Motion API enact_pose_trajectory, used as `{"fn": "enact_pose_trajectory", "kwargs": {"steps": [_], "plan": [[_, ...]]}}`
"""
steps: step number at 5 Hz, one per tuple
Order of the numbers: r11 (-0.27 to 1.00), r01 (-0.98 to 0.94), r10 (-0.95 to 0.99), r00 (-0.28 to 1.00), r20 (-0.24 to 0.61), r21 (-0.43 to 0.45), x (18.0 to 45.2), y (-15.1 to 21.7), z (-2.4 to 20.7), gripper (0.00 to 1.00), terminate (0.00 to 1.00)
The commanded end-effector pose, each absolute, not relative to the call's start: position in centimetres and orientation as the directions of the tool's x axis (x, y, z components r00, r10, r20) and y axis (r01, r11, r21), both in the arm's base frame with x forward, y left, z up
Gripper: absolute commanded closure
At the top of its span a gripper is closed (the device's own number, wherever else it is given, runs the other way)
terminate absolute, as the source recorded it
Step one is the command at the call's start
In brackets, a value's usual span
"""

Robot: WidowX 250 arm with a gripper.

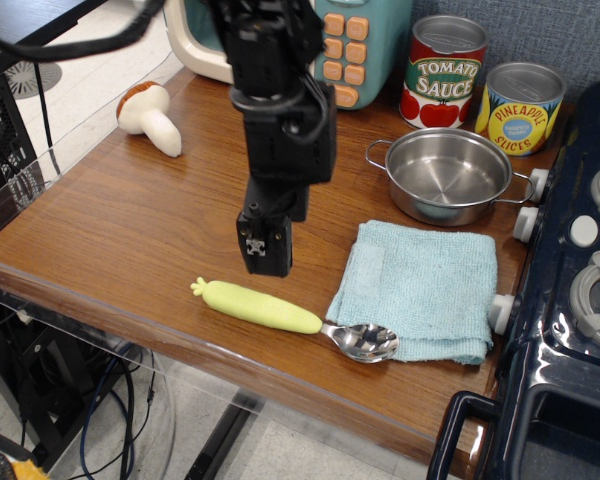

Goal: Place the ice cream scoop next to the mushroom

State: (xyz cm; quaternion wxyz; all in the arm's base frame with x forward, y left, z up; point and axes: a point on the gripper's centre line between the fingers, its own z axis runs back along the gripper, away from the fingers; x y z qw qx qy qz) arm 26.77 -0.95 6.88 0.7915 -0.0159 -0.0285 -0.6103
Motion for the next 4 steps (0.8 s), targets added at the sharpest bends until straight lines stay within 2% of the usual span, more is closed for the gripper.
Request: {"fn": "enact_pose_trajectory", "kwargs": {"steps": [1, 3, 4], "plan": [[0.112, 0.992, -0.992, 0.108, 0.059, 0.053, 27.6, -1.6, 5.4, 0.00, 0.00], [0.113, 0.993, -0.977, 0.104, 0.184, 0.035, 25.9, -1.7, 1.2, 0.00, 0.00], [0.113, 0.993, -0.981, 0.107, 0.164, 0.029, 26.1, -1.6, 0.7, 0.00, 0.00]]}}
